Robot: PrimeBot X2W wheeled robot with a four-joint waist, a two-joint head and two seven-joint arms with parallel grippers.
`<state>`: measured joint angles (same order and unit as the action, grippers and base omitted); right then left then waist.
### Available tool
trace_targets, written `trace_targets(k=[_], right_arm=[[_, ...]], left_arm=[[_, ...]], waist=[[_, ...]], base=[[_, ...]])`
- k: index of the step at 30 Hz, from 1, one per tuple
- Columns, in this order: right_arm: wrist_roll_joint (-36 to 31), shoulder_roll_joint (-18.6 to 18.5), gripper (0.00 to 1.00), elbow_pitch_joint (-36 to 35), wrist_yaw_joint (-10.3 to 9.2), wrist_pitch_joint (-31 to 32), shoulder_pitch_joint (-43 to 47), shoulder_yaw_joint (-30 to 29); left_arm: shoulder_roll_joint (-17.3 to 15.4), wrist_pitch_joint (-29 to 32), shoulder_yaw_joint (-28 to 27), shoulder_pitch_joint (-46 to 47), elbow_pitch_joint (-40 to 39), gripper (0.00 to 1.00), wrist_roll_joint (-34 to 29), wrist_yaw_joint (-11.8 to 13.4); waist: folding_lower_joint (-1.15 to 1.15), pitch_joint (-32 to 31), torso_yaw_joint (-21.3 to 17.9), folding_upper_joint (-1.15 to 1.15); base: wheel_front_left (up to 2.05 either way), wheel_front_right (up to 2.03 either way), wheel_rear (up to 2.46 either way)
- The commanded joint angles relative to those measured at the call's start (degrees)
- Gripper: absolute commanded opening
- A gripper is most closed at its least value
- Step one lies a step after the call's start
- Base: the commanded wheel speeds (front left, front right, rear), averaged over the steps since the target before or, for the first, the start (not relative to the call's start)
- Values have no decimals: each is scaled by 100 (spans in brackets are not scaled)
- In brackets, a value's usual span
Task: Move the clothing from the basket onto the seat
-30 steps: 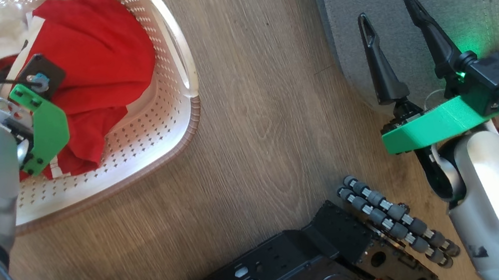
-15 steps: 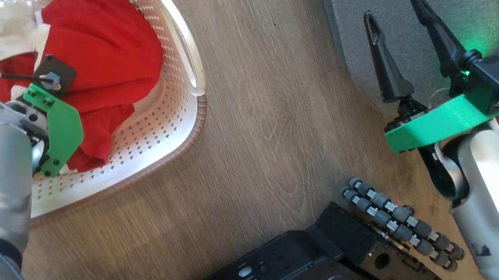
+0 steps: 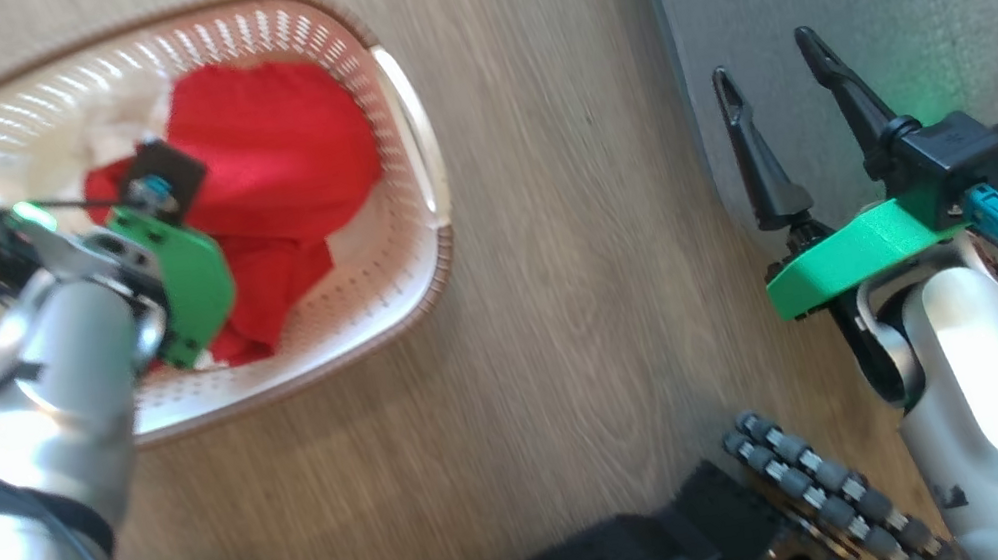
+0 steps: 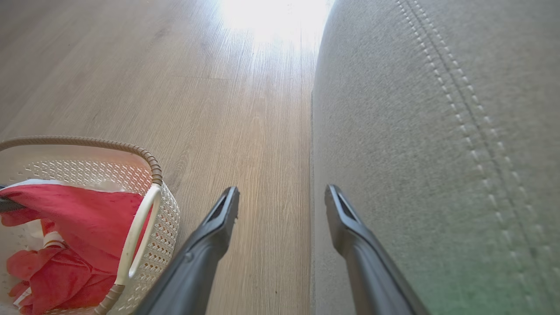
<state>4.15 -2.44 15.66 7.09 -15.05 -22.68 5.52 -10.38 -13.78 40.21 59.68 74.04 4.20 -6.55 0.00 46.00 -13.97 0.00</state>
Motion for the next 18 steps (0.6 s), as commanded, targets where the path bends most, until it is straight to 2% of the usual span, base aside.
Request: trace_targets(k=[1, 10, 18], right_arm=[[-65, -43, 100, -58, 40, 5, 157, 33], [-243, -43, 100, 281, 40, 5, 155, -17], [-316, -43, 100, 602, 40, 5, 267, -53]], left_arm=[[-59, -88, -175, -220, -97, 0, 76, 68], [183, -119, -415, -868, -834, 0, 414, 189], [244, -121, -900, -1712, -2055, 0, 682, 385]], waist=[[0, -418, 251, 0], [0, -1278, 584, 0], [0, -2202, 818, 0]], base=[[0, 0, 0], [0, 0, 0], [0, 0, 0]])
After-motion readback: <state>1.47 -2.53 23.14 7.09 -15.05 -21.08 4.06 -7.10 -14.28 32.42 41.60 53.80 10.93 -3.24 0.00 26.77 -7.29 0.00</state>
